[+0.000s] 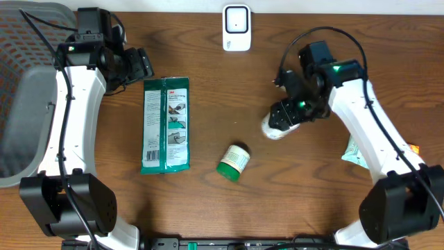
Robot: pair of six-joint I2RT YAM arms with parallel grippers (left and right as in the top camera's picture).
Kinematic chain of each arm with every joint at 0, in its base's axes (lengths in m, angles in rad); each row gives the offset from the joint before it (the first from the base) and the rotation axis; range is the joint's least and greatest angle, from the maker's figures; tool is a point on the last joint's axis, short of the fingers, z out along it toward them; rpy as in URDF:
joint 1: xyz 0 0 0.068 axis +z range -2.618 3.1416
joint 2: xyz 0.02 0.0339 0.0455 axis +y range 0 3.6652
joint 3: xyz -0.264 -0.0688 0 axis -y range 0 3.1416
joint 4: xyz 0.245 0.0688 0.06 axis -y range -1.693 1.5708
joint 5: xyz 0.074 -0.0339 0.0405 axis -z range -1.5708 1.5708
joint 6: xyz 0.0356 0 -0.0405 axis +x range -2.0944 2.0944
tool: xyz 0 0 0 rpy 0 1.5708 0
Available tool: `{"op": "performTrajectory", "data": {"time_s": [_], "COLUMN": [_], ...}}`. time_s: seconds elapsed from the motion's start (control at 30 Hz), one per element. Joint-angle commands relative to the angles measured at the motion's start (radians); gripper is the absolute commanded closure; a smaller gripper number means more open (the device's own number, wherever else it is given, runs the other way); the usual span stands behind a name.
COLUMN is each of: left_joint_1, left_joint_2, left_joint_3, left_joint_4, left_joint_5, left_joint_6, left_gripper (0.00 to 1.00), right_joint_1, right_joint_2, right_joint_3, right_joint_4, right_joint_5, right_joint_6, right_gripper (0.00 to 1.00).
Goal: Scan the item barcode
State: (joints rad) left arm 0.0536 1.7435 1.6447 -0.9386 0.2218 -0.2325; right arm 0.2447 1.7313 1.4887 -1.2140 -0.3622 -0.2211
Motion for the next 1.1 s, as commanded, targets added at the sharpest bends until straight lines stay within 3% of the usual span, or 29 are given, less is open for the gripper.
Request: {"op": "performTrajectory", "data": {"time_s": [0.0, 0.17, 0.33, 0.4, 0.47, 0.57, 0.67, 1.07], "left_joint_1": [0.003, 0.003, 0.003, 0.003, 0.003, 0.003, 0.003, 0.003], "left_joint_2": [0.005, 0.005, 0.005, 0.005, 0.005, 0.005, 0.005, 0.005], "left_joint_3": [-0.001, -0.001, -0.001, -0.001, -0.001, -0.001, -0.001, -0.001], "left_joint_4": [-0.003, -0.003, -0.003, -0.003, -0.003, -0.003, -0.003, -0.003], "left_joint_5": [-0.01, -0.01, -0.01, -0.01, -0.01, -0.01, -0.01, -0.01], "left_joint_6": [0.002, 0.002, 0.002, 0.002, 0.002, 0.002, 0.002, 0.002], "left_gripper": [0.19, 0.19, 0.19, 0.19, 0.19, 0.19, 0.19, 0.19], "right_joint_1": [-0.034, -0.101, -0.154, -0.171, -0.187, -0.196, -0.206, -0.204], "right_joint_2": [-0.042, -0.042, -0.042, -0.042, -0.042, -0.042, -0.042, -0.042], "right_joint_3": [0.057, 0.063, 0.063, 0.063, 0.063, 0.063, 0.063, 0.064], "right_joint_4": [-0.056, -0.146, -0.217, -0.214, -0.188, -0.137, -0.104, -0.088], "right_joint_5": [-0.341, -0.554, -0.612, -0.592, -0.565, -0.494, -0.428, -0.401], "right_joint_6": [-0.25, -0.435, -0.559, -0.557, -0.523, -0.366, -0.266, -0.257], "right_gripper": [0.51, 0.58, 0.59, 0.66, 0.88, 0.88, 0.96, 0.99]}}
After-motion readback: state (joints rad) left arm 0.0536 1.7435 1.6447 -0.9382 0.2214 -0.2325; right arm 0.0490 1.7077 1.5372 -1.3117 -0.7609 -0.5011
